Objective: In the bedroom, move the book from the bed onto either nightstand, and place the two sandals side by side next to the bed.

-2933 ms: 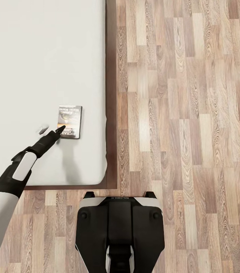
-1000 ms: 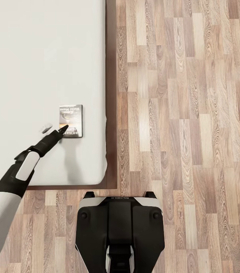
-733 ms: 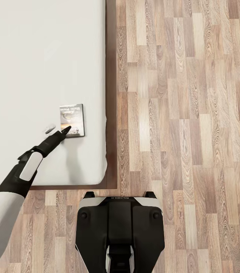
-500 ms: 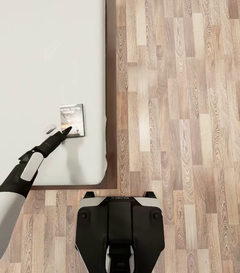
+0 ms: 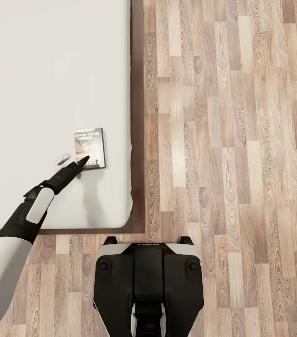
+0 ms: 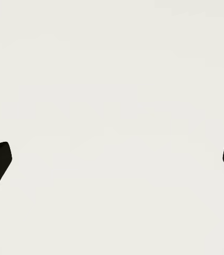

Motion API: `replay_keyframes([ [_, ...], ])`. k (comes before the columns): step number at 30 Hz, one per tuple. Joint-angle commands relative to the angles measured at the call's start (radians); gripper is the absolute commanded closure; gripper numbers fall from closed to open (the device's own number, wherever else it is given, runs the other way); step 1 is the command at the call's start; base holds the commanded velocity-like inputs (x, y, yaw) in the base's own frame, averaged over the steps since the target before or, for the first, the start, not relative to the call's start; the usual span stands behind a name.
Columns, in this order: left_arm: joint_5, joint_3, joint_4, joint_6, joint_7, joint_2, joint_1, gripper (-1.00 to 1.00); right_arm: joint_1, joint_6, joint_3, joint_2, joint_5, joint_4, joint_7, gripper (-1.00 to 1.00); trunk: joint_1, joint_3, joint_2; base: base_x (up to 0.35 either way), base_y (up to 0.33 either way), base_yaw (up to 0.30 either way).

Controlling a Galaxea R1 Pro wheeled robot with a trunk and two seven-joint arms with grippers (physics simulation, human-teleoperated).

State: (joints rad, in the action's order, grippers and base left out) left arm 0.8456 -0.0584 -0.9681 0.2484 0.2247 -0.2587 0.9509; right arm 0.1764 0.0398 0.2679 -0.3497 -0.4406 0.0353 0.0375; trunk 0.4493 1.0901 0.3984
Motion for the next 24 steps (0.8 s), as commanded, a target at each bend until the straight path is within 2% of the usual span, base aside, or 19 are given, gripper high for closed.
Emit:
replay_keyframes([
  [1, 0.010, -0.002, -0.001, 0.005, 0.000, -0.001, 0.000, -1.00, 0.000, 0.004, 0.008, 0.000, -0.010, 0.002, 0.004, -1.00, 0.001, 0.001, 0.002, 0.000, 0.000, 0.000],
  [24, 0.007, -0.003, -0.026, 0.005, -0.001, 0.013, 0.000, -1.00, 0.000, 0.005, 0.008, 0.000, -0.010, 0.002, 0.004, -1.00, 0.001, 0.001, 0.002, 0.000, 0.000, 0.000],
])
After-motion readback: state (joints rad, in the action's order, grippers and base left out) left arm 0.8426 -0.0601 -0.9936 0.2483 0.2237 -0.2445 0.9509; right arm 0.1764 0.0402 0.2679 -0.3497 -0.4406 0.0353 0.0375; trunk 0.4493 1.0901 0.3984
